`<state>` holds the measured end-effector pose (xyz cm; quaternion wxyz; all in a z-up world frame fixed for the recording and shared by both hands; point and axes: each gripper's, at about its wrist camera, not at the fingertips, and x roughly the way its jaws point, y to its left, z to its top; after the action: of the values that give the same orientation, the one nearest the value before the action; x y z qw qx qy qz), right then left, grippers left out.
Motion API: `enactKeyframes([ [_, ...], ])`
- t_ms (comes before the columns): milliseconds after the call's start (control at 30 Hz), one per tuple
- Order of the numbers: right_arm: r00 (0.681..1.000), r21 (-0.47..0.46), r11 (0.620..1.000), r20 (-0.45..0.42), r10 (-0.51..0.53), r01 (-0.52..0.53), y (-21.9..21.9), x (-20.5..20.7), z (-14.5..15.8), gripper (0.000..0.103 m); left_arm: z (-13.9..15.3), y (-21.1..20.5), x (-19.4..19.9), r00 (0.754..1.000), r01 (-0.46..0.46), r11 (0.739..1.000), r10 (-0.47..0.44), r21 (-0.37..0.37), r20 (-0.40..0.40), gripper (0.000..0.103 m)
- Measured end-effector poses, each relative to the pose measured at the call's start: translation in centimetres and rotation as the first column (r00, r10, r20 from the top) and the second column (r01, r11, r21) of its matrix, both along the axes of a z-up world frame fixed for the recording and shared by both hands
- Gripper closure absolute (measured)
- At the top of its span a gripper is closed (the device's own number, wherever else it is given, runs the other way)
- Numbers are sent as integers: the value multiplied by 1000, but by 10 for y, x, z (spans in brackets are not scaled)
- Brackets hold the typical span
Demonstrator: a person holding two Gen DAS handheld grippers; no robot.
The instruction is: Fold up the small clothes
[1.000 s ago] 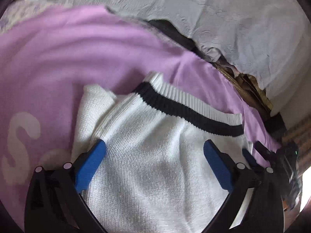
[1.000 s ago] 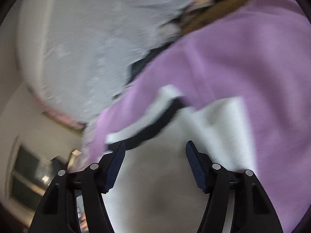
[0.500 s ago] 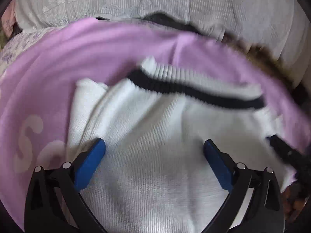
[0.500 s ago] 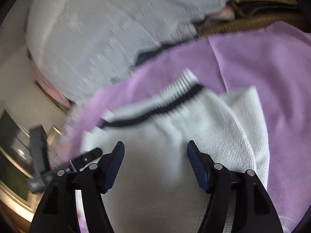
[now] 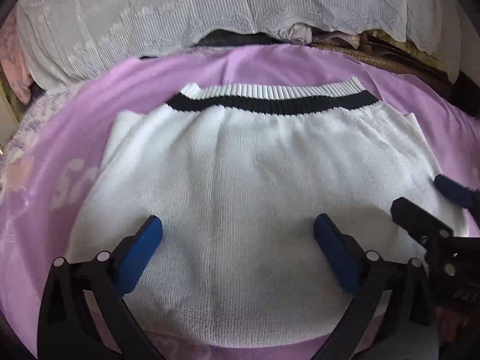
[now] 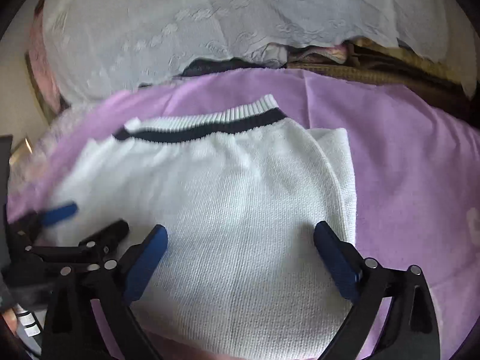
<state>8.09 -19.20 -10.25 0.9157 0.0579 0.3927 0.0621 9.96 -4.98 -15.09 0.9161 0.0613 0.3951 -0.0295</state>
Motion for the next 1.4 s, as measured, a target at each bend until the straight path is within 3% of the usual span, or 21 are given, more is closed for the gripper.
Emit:
enactKeyframes([
  [167, 1000, -14, 1000, 13, -9, 10, -1, -9, 3, 4, 6, 9, -9, 1000, -5, 999, 5, -42, 2, 5],
  [300, 997, 149, 988, 58, -57, 48, -27, -38, 7, 4, 16, 15, -36, 999, -2, 996, 6, -94, 46, 5],
  [367, 993, 271, 960, 70, -96, 74, -48, -53, 7, 4, 19, 24, -49, 998, -19, 992, 27, -125, 60, 5],
  [433, 986, 328, 935, 44, -159, 136, -63, -66, 4, 4, 22, 34, -56, 996, -50, 988, 60, -147, 68, 5],
  [533, 982, 478, 860, -29, -187, 178, -87, -83, -10, 4, 21, 52, -57, 994, -93, 975, 103, -203, 35, 5],
  [600, 983, 555, 814, -31, -182, 168, -97, -95, -14, 4, 19, 58, -56, 995, -99, 963, 102, -251, 1, 5],
  [700, 985, 602, 783, -40, -170, 160, -100, -98, -16, 4, 21, 49, -59, 999, -52, 964, 55, -260, 2, 5],
  [767, 985, 637, 754, -58, -162, 161, -101, -92, -19, 3, 25, 36, -61, 1000, -16, 973, 21, -232, 20, 5],
  [867, 988, 716, 681, -98, -118, 153, -105, -74, -23, 3, 35, 13, -53, 999, 23, 985, -16, -171, 41, 5],
  [933, 987, 732, 663, -138, -80, 156, -106, -57, -27, 3, 40, 1, -40, 999, 23, 989, -19, -149, 30, 5],
  [1100, 976, 742, 636, -196, -96, 212, -109, -19, -30, 3, 25, -9, 2, 998, -20, 971, 4, -238, -68, 5],
  [1167, 980, 736, 647, -166, -112, 199, -108, -11, -31, 3, 7, -12, 6, 996, -47, 981, 33, -186, -78, 5],
  [1267, 989, 688, 710, -109, -101, 148, -99, -5, -28, 3, 3, -27, -3, 1000, -10, 998, 10, -58, -5, 4],
  [1333, 993, 631, 768, -83, -78, 113, -90, -3, -27, 4, 3, -27, -3, 1000, -11, 998, 10, -59, -6, 4],
  [1400, 995, 602, 792, -72, -70, 99, -86, -4, -26, 4, 3, -22, -2, 1000, -10, 996, 8, -87, -15, 4],
])
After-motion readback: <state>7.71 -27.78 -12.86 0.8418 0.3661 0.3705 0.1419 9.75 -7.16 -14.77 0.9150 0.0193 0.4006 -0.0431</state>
